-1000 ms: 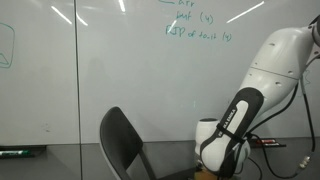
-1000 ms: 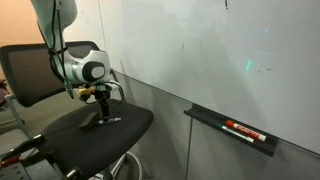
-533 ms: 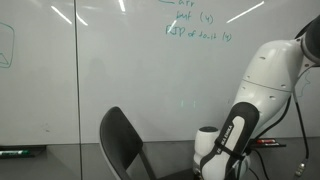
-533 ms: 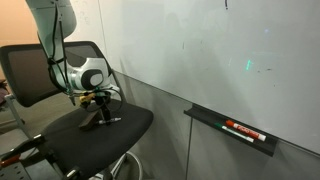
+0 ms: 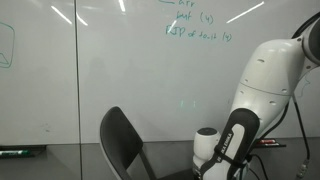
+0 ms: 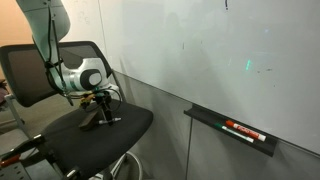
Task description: Write on the whiteboard
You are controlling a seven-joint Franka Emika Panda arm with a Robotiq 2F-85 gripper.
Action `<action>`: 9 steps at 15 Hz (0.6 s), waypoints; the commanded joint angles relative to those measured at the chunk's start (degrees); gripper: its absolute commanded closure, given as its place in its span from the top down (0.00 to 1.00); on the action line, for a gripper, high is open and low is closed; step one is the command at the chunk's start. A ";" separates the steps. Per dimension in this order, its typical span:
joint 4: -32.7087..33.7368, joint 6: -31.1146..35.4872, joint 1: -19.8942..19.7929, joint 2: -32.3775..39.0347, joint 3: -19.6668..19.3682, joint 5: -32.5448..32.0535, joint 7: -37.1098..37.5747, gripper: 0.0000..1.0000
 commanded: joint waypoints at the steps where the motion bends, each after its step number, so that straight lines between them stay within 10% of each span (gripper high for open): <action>1: 0.24 -0.04 1.99 0.55 -1.84 0.62 1.98 0.58; 9: 0.32 -1.81 1.65 0.16 -1.75 0.45 2.06 0.09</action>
